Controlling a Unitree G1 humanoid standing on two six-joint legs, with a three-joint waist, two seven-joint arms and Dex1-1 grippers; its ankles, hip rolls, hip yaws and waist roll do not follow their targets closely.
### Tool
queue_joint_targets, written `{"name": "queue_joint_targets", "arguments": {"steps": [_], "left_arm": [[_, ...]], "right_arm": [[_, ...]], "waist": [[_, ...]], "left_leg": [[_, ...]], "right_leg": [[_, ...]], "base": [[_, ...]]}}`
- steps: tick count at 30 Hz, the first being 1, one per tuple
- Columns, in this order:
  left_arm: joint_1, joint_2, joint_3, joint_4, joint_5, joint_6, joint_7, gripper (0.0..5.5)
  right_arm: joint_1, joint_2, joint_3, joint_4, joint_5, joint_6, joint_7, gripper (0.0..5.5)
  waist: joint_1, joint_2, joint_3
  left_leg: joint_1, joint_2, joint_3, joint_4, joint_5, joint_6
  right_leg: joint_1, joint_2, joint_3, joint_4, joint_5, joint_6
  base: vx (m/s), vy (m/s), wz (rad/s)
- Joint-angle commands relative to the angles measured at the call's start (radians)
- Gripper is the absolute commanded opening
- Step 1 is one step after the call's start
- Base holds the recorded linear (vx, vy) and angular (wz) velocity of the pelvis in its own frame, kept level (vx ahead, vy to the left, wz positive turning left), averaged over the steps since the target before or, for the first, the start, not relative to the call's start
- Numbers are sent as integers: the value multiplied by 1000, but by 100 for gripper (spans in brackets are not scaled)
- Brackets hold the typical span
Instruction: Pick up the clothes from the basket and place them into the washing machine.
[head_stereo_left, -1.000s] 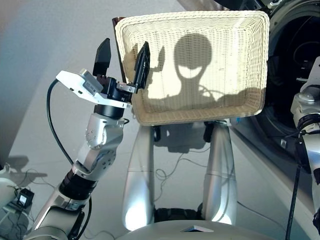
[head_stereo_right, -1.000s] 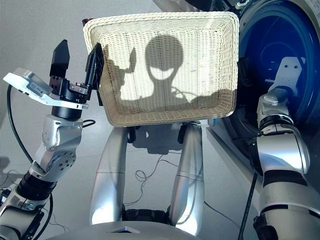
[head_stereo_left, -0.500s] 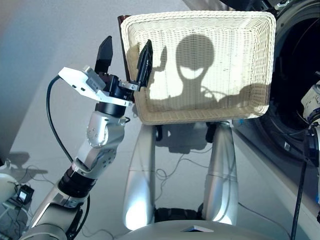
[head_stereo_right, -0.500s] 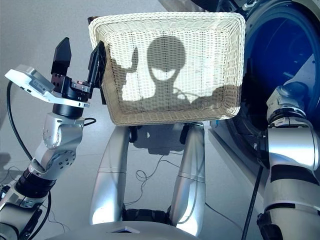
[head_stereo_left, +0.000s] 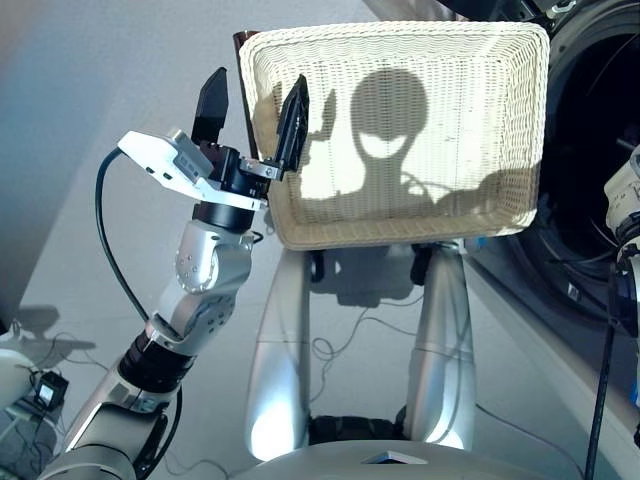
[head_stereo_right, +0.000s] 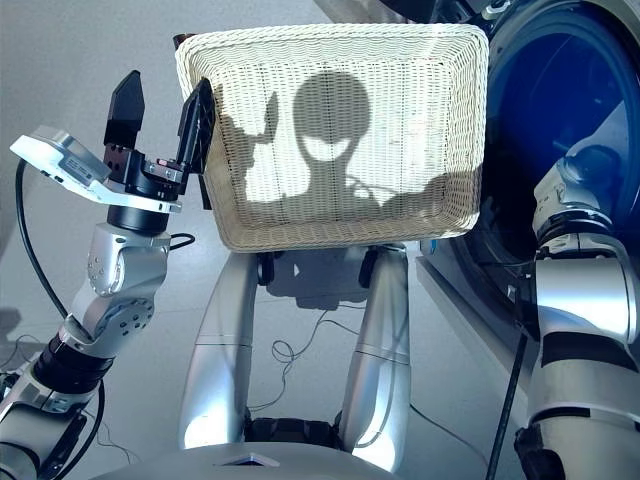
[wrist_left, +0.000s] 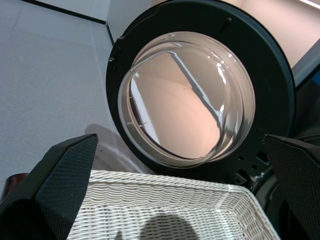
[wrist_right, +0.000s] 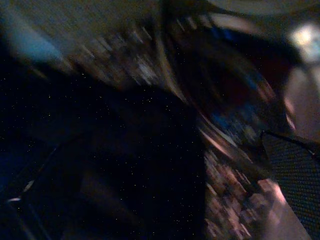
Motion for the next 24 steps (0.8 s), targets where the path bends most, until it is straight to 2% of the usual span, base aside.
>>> {"name": "queue_joint_targets", "arguments": {"steps": [1, 8, 14, 17, 19, 24], "left_arm": [[19, -39, 53, -73, 22, -71, -9, 550], [45, -47, 82, -62, 1, -71, -35, 550], [54, -47, 105, -61, -5, -71, -43, 550], [57, -36, 105, -54, -12, -66, -67, 550], [77, -22, 102, -48, -16, -56, -101, 550], [96, -14, 100, -33, 7, -51, -123, 550]], "right_arm": [[13, -43, 40, -145, 34, -120, 2, 550], [185, 25, 40, -413, 16, -160, 69, 550], [330, 77, 66, -660, 118, -187, 226, 550], [379, 62, 137, -773, 194, -163, 370, 550], [420, 28, 206, -821, 225, -114, 487, 550], [467, 14, 274, -905, 232, -76, 578, 550]], "waist": [[-17, 2, -18], [-27, -8, -18], [-34, -19, -18], [-34, -22, -18], [-32, -22, -18], [-30, -22, -18]], "left_leg": [[69, 45, -5, -48, 9, -61], [65, 45, -1, -57, 17, -58], [57, 46, -4, -55, 23, -57], [54, 48, -3, -56, 29, -57], [56, 47, -3, -58, 33, -59], [64, 47, -1, -66, 40, -59]], "right_leg": [[85, 26, -52, -24, -22, -13], [82, 27, -49, -36, -13, -14], [75, 26, -49, -37, -8, -14], [72, 25, -50, -36, -4, -13], [74, 22, -50, -37, -1, -12], [80, 19, -52, -44, 5, -11]], "base": [[0, 0, 0], [0, 0, 0], [0, 0, 0], [0, 0, 0], [0, 0, 0], [0, 0, 0]]}}
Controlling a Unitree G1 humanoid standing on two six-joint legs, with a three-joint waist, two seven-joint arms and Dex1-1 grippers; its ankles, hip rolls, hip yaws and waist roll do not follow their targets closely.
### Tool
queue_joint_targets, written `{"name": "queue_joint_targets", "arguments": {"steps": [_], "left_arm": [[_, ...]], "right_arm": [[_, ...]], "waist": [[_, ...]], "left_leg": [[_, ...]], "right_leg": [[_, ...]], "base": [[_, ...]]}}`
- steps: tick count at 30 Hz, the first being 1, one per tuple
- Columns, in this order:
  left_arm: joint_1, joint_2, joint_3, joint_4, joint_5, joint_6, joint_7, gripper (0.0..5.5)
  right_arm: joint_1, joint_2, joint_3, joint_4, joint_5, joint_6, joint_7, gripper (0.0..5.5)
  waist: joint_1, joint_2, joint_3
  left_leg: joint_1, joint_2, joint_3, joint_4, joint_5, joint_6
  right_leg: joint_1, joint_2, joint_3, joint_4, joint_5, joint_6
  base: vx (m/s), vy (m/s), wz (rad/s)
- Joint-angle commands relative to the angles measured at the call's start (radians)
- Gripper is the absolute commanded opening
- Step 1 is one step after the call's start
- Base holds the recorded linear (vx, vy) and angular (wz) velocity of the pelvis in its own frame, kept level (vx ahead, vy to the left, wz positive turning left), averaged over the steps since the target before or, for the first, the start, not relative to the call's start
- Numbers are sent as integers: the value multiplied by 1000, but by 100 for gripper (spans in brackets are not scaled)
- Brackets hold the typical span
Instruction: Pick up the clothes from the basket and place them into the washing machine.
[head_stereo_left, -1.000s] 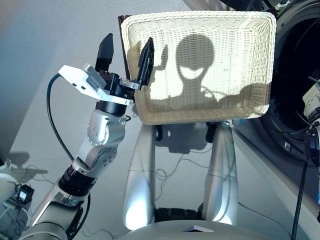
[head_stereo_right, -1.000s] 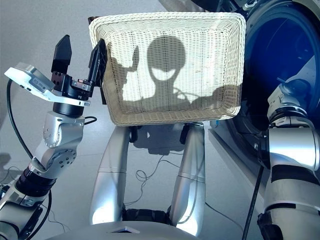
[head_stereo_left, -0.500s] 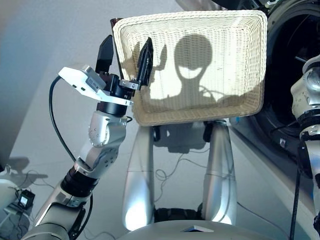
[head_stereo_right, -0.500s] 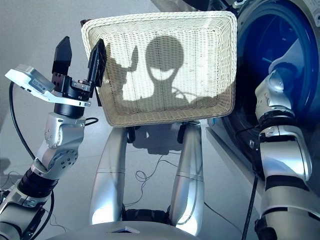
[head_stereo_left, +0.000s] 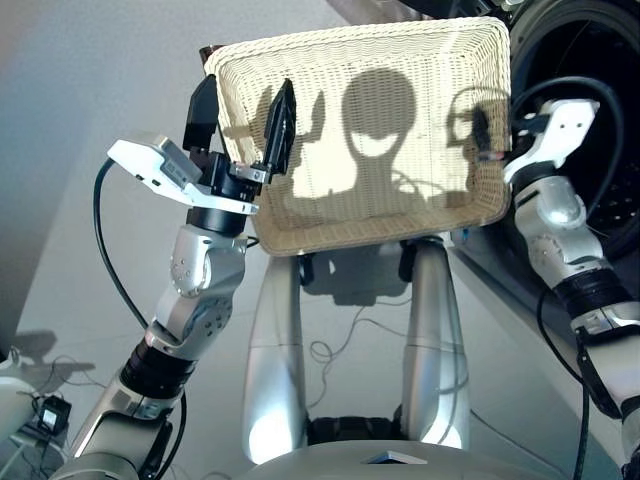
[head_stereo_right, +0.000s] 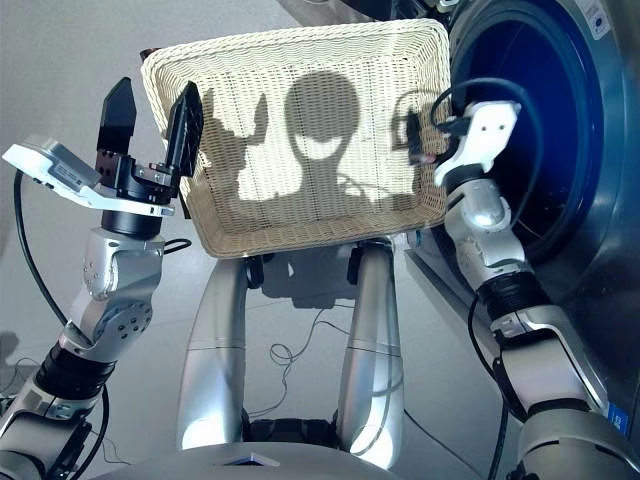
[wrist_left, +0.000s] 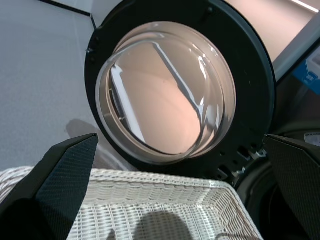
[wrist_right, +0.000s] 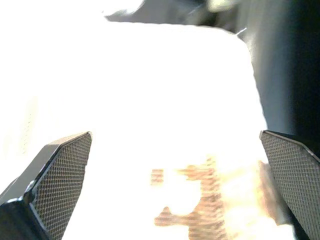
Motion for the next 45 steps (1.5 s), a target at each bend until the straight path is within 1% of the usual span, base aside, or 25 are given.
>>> {"name": "queue_joint_targets", "arguments": {"steps": [1, 5, 11, 13, 14, 15, 16, 18, 21, 23, 25, 26, 28, 31, 32, 33, 35, 37, 38, 39, 40, 41, 42, 44, 45], "left_arm": [[20, 16, 42, -42, 23, -48, -40, 550], [28, 0, 39, -31, 37, -43, -68, 550], [38, -40, 32, 17, 60, -35, -81, 550], [40, -56, 34, 99, 84, -30, -90, 550], [40, -56, 34, 100, 84, -30, -90, 550], [35, -75, 40, 170, 95, -29, -100, 550], [35, -75, 40, 170, 95, -29, -100, 550], [54, -109, 42, 256, 82, -20, -121, 550], [84, -124, 45, 360, 153, -18, -130, 550], [99, -144, 27, 498, 197, -14, -154, 550], [112, -160, 30, 540, 188, -7, -161, 550], [134, -189, 35, 599, 155, 6, -172, 550], [179, -219, 68, 729, 161, 18, -191, 550], [233, -204, 97, 815, 249, 6, -184, 550], [248, -203, 97, 853, 260, 11, -196, 550], [248, -203, 97, 853, 260, 11, -196, 550], [289, -205, 108, 907, 287, 20, -204, 550], [327, -209, 135, 1027, 320, 43, -220, 550], [348, -217, 160, 1150, 333, 72, -245, 550], [348, -217, 160, 1151, 333, 71, -245, 550], [373, -243, 218, 1281, 355, 85, -228, 550], [373, -243, 218, 1282, 355, 85, -229, 550], [388, -260, 269, 1402, 371, 100, -221, 550], [410, -271, 293, 1487, 427, 107, -217, 550], [415, -275, 295, 1517, 444, 112, -221, 550]], "right_arm": [[17, -36, 20, -108, 30, -1, 92, 550], [72, -18, 49, -173, 18, 19, 147, 550], [163, 51, 18, -223, 26, 5, 154, 550], [233, 132, -37, -223, 36, -20, 145, 550], [234, 132, -37, -223, 36, -20, 145, 550], [290, 196, -72, -211, 50, -28, 147, 550], [290, 196, -72, -212, 50, -28, 147, 550], [354, 234, -100, -202, 13, -44, 124, 550], [407, 248, -132, -165, -91, -60, 82, 550], [442, 281, -159, -62, -159, -62, 55, 550], [453, 293, -168, -29, -180, -65, 45, 550], [471, 306, -173, 10, -209, -65, 34, 550], [516, 325, -177, 106, -296, -45, 26, 550], [573, 326, -183, 191, -381, -38, 27, 550], [592, 339, -194, 247, -389, -36, 23, 550], [592, 339, -194, 247, -389, -36, 23, 550], [630, 359, -218, 317, -401, -26, 31, 550], [668, 369, -234, 400, -431, -13, 44, 550], [695, 377, -243, 449, -440, 3, 59, 550], [695, 377, -242, 449, -440, 3, 59, 550], [732, 410, -290, 524, -411, 29, 74, 550], [732, 409, -290, 523, -411, 29, 74, 550], [750, 429, -329, 586, -385, 44, 77, 550], [777, 447, -366, 645, -367, 56, 83, 550], [784, 455, -385, 671, -362, 58, 73, 550]], "waist": [[19, -18, -17], [17, -15, -17], [13, -17, -17], [5, -16, -17], [5, -16, -17], [-1, -16, -17], [-1, -16, -17], [-9, -20, -17], [-12, -22, -17], [-14, -21, -45], [-12, -20, -51], [-14, -22, -66], [-7, -23, -123], [-8, -30, -188], [-9, -31, -211], [-9, -31, -209], [-13, -33, -250], [-19, -34, -297], [-27, -37, -340], [-26, -37, -338], [-34, -41, -380], [-34, -40, -379], [-37, -42, -414], [-41, -43, -446], [-44, -45, -457]], "left_leg": [[46, 28, 1, -58, 46, -51], [71, 25, 4, -75, 53, -51], [154, 23, 10, -134, 67, -52], [250, 15, 12, -193, 77, -53], [251, 14, 12, -194, 77, -53], [329, 6, 12, -228, 81, -52], [330, 6, 12, -229, 81, -52], [417, -1, 8, -267, 82, -51], [531, -7, 7, -324, 87, -50], [633, -9, 8, -375, 90, -50], [666, -9, 5, -395, 94, -50], [698, -8, 4, -417, 101, -53], [781, -4, 3, -484, 116, -57], [863, -5, 5, -562, 134, -56], [891, -6, 8, -587, 140, -56], [894, -6, 8, -589, 141, -56], [954, -6, 14, -644, 153, -58], [1007, -1, 21, -704, 172, -59], [1050, -4, 33, -750, 179, -58], [1053, -4, 34, -752, 180, -58], [1098, -8, 52, -809, 194, -59], [1101, -8, 52, -811, 194, -59], [1142, -11, 69, -866, 205, -60], [1149, -16, 85, -873, 199, -61], [1149, -19, 88, -873, 195, -61]], "right_leg": [[66, 7, -46, -37, 8, 2], [89, 7, -47, -48, 10, 3], [163, 6, -53, -90, 16, 8], [259, 4, -61, -136, 19, 14], [259, 4, -61, -136, 19, 14], [335, 3, -65, -161, 20, 18], [335, 3, -65, -162, 20, 18], [424, 3, -69, -193, 18, 22], [542, 1, -83, -246, 23, 29], [652, -2, -96, -302, 30, 42], [690, -4, -101, -324, 33, 44], [727, -3, -108, -347, 39, 48], [812, 0, -122, -406, 46, 56], [892, 3, -130, -483, 64, 68], [920, 2, -132, -511, 74, 75], [923, 2, -133, -513, 75, 75], [971, 2, -139, -563, 90, 80], [1021, 0, -142, -622, 116, 87], [1059, -1, -141, -672, 135, 91], [1062, -1, -141, -674, 135, 91], [1093, -6, -135, -719, 165, 101], [1095, -6, -135, -720, 165, 101], [1126, -14, -133, -772, 190, 112], [1146, -26, -133, -821, 216, 122], [1151, -31, -132, -837, 228, 127]], "base": [[0, 0, 0], [0, 0, 0], [9, -5, -2], [82, -27, -27], [136, -14, -24], [84, -1, -37], [139, 0, -22], [129, 2, -15], [133, 1, 6], [190, 6, -40], [115, -9, -45], [148, -13, -5], [194, -6, 73], [157, 6, 51], [102, 6, 5], [104, 14, 28], [123, 22, 20], [168, 43, 26], [140, 42, 19], [190, 59, -22], [103, 30, -106], [189, 56, -132], [117, 39, -104], [98, 42, -80], [0, 0, 0]]}}
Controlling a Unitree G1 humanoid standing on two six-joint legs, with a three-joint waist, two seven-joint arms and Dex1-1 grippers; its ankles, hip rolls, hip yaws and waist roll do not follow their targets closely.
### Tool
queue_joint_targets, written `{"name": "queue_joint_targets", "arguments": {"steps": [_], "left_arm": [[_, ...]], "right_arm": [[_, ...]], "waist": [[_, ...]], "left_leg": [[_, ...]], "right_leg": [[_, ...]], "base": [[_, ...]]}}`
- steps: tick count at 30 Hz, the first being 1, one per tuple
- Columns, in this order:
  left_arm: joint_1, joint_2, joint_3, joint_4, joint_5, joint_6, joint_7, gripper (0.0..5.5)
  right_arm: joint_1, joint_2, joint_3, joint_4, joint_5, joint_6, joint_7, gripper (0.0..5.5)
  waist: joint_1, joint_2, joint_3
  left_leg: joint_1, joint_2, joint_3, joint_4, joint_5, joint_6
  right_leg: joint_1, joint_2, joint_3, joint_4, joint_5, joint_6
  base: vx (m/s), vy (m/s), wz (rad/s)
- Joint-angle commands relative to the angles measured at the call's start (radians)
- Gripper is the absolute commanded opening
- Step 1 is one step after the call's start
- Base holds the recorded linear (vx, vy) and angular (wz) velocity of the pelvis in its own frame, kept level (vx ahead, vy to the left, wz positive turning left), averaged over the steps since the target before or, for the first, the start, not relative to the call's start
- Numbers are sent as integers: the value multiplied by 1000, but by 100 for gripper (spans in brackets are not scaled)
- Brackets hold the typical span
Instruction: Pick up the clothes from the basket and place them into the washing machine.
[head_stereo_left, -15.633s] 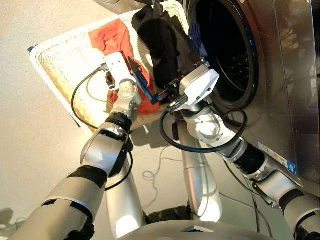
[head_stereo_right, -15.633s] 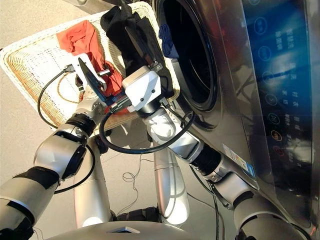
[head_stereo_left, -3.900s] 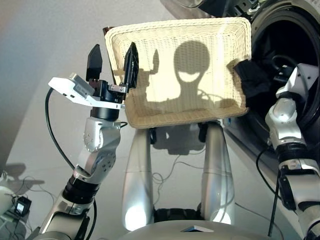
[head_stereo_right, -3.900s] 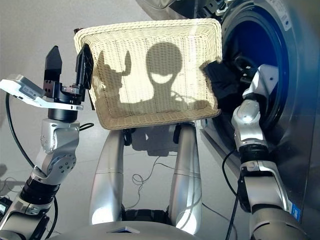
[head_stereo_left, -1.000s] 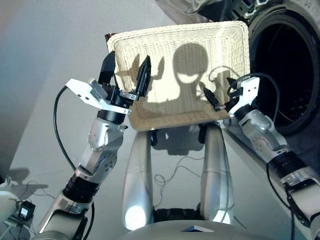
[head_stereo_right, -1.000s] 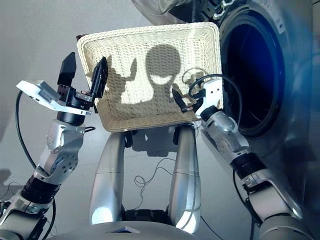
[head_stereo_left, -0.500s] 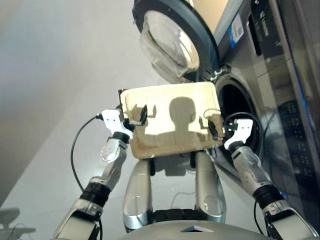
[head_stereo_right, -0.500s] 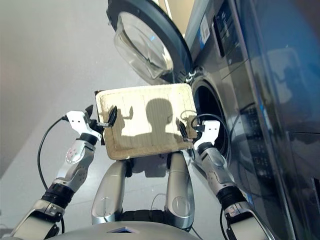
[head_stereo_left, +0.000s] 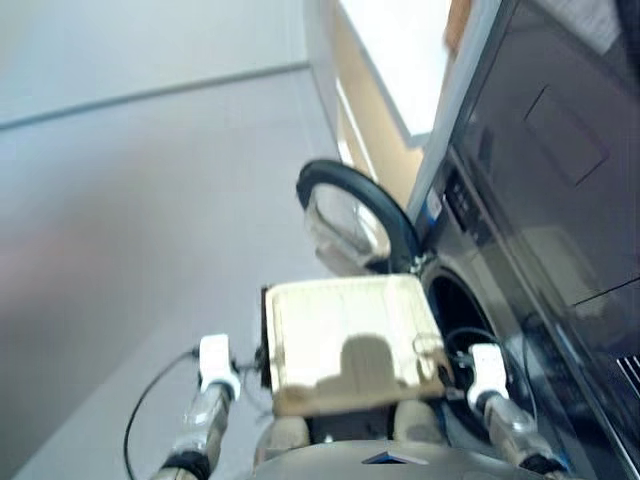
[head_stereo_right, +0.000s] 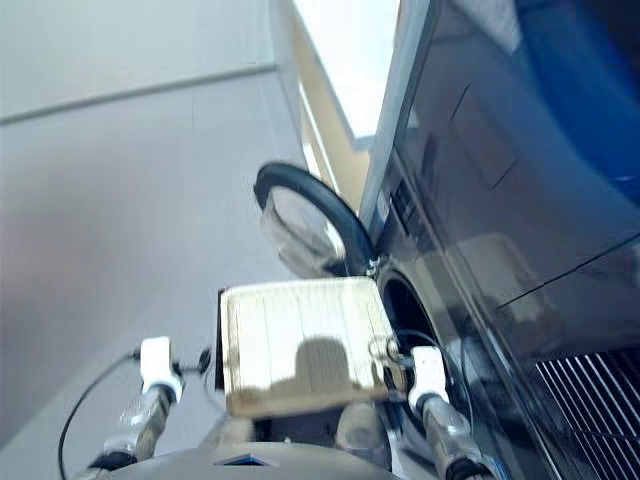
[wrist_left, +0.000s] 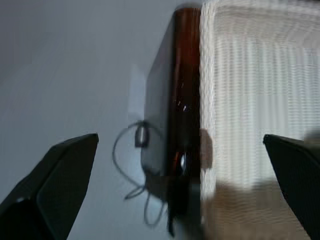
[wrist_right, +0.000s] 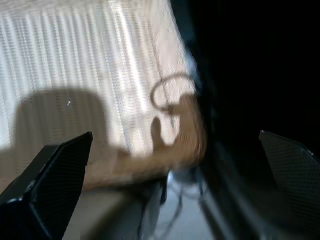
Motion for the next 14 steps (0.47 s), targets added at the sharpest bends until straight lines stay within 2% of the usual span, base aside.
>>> {"name": "queue_joint_targets", "arguments": {"steps": [1, 2, 3, 6, 9, 14], "left_arm": [[3, 21, 54, 98, 79, 0, -4, 550], [3, 21, 54, 98, 79, -1, -4, 550], [6, 17, 63, 133, 86, 14, -10, 550], [4, 23, 83, 178, 118, 17, 21, 550], [1, 10, 60, 165, 130, 10, 10, 550], [-4, 6, 27, 120, 120, 19, -12, 550]], "right_arm": [[32, 19, -91, 72, 75, 5, -28, 550], [32, 18, -91, 72, 76, 5, -28, 550], [35, 34, -123, 92, 110, 7, -40, 550], [34, 55, -150, 115, 178, 19, -34, 550], [46, 69, -136, 129, 177, 25, -21, 550], [33, 68, -104, 136, 130, 40, -17, 550]], "waist": [[-19, -53, -33], [-19, -53, -33], [-22, -53, -42], [-22, -57, -45], [-21, -61, -55], [-16, -62, -70]], "left_leg": [[-4, -37, 55, -40, 59, -22], [-4, -37, 55, -40, 58, -22], [-3, -38, 60, -40, 56, -22], [10, -33, 66, -40, 55, -22], [23, -38, 63, -40, 48, -19], [26, -33, 62, -40, 49, -22]], "right_leg": [[56, -47, 16, -174, 206, 115], [57, -47, 16, -174, 206, 115], [61, -51, 16, -181, 209, 116], [76, -50, 15, -176, 208, 114], [95, -55, 8, -187, 211, 114], [104, -57, -3, -190, 204, 112]], "base": [[24, 19, -179], [0, 0, 0], [31, 26, -189], [0, 0, 0], [0, 0, 0], [0, 0, 0]]}}
